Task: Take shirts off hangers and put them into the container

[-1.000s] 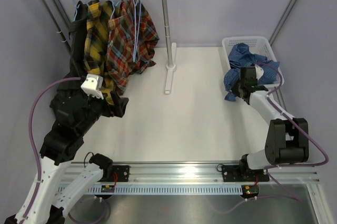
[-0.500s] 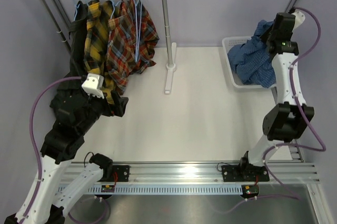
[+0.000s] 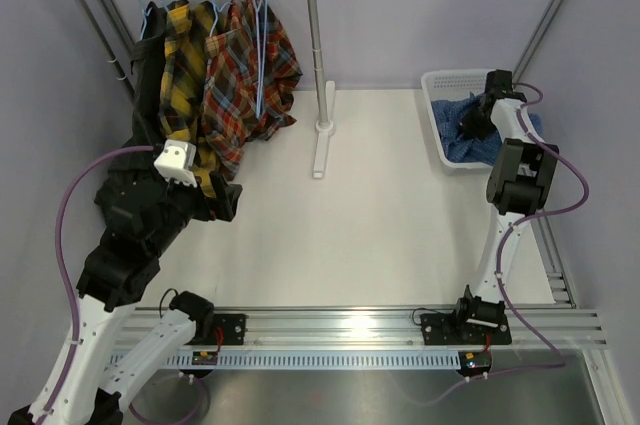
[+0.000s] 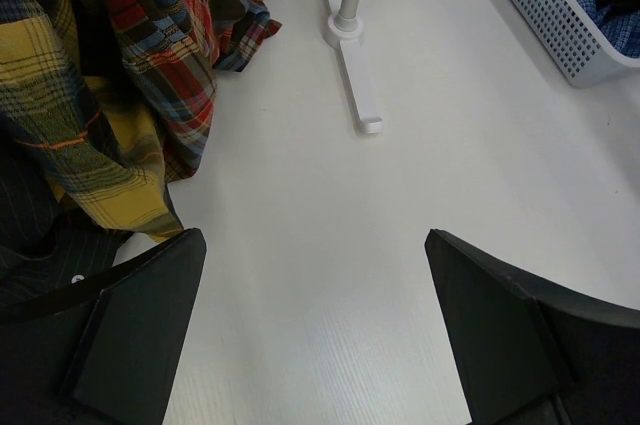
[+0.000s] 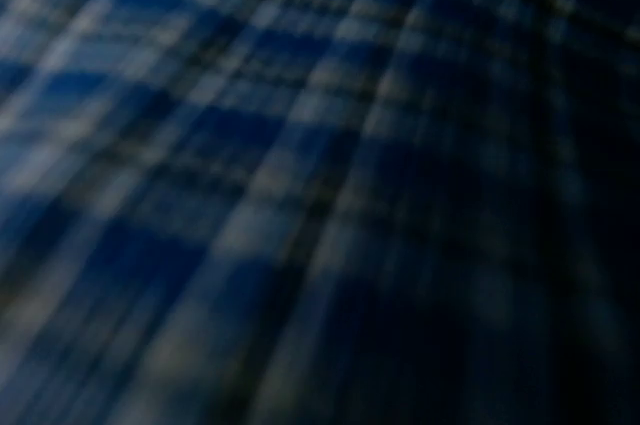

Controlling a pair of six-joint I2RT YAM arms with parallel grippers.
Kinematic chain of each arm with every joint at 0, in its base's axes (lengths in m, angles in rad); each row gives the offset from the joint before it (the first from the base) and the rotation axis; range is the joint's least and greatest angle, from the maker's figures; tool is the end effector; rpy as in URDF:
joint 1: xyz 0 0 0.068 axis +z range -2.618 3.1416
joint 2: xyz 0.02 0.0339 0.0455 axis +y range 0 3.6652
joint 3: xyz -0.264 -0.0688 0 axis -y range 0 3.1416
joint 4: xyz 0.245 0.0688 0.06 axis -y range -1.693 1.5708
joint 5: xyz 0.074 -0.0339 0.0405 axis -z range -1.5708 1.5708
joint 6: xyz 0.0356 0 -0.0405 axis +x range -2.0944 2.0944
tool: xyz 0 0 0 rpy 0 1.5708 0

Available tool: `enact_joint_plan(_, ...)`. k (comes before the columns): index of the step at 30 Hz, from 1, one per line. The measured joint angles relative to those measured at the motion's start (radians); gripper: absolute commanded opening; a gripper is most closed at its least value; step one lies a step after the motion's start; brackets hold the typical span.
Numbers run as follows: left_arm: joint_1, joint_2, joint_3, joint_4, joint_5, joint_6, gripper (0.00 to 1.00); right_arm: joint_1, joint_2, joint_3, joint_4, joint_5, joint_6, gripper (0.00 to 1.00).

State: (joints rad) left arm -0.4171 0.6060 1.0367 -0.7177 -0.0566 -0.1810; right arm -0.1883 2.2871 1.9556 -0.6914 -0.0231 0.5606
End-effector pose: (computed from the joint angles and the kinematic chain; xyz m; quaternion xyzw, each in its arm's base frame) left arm 0.0974 -0.0410 0.3897 0.0775 0.7971 -0.1547 0.5786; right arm 0.4929 -0.0931 0.1961 0.3492 0.8971 0.0610 0.2638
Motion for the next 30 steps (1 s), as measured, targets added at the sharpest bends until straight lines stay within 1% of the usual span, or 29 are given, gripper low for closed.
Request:
enact_joint_plan(1,0.000,0.000,0.000,0.000,0.000,0.000,0.99,-0.001,0.005,0.000,-0.013,-0.017,0.006,0.00)
enact_joint_plan(2,0.000,0.000,0.000,0.000,0.000,0.000,0.99,-0.001,0.006,-0.001,-0.019,-0.028,0.011,0.03)
enact_joint_plan(3,0.000,0.000,0.000,0.000,0.000,0.000,0.99,-0.002,0.006,-0.001,-0.025,-0.036,0.012,0.06)
enact_joint_plan(5,0.000,-0.001,0.000,0.000,0.000,0.000,0.99,-0.003,-0.002,-0.004,-0.027,-0.047,0.011,0.16)
enact_joint_plan(6,0.000,-0.002,0.000,0.000,0.000,0.000,0.99,-0.003,-0.009,-0.013,-0.025,-0.049,0.009,0.31)
enact_joint_plan(8,0.000,-0.003,0.001,0.000,0.000,0.000,0.99,-0.003,-0.040,-0.034,-0.029,-0.051,-0.008,0.45)
enact_joint_plan(9,0.000,-0.003,0.002,0.000,0.000,0.000,0.99,-0.003,-0.059,-0.039,-0.035,-0.050,-0.014,0.57)
enact_joint_plan(12,0.000,-0.002,0.006,-0.001,0.001,0.000,0.99,-0.003,-0.152,-0.040,-0.047,-0.049,-0.052,0.72)
enact_joint_plan(14,0.000,0.001,0.014,-0.002,0.002,0.000,0.99,-0.003,-0.245,-0.039,-0.045,-0.047,-0.079,0.83)
enact_joint_plan(15,0.000,0.004,0.021,-0.001,0.002,0.000,0.99,-0.003,-0.293,-0.037,-0.042,-0.045,-0.089,0.83)
enact_joint_plan(16,0.000,0.008,0.026,0.000,0.002,0.001,0.99,-0.003,-0.346,-0.036,-0.035,-0.040,-0.104,0.87)
enact_joint_plan(18,0.000,0.019,0.037,0.000,0.005,0.001,0.99,-0.003,-0.435,-0.035,-0.027,-0.010,-0.119,0.89)
enact_joint_plan(19,0.000,0.025,0.041,0.000,0.006,0.001,0.99,-0.003,-0.479,-0.035,-0.022,0.015,-0.125,0.93)
enact_joint_plan(22,0.000,0.046,0.051,0.000,0.010,0.002,0.99,-0.005,-0.559,-0.048,-0.002,0.123,-0.135,0.95)
enact_joint_plan(25,0.000,0.067,0.061,0.000,0.015,0.002,0.99,-0.026,-0.560,-0.063,-0.002,0.198,-0.134,0.95)
enact_joint_plan(30,0.000,0.092,0.074,-0.001,0.020,0.002,0.99,-0.068,-0.431,-0.120,-0.010,0.248,-0.109,0.95)
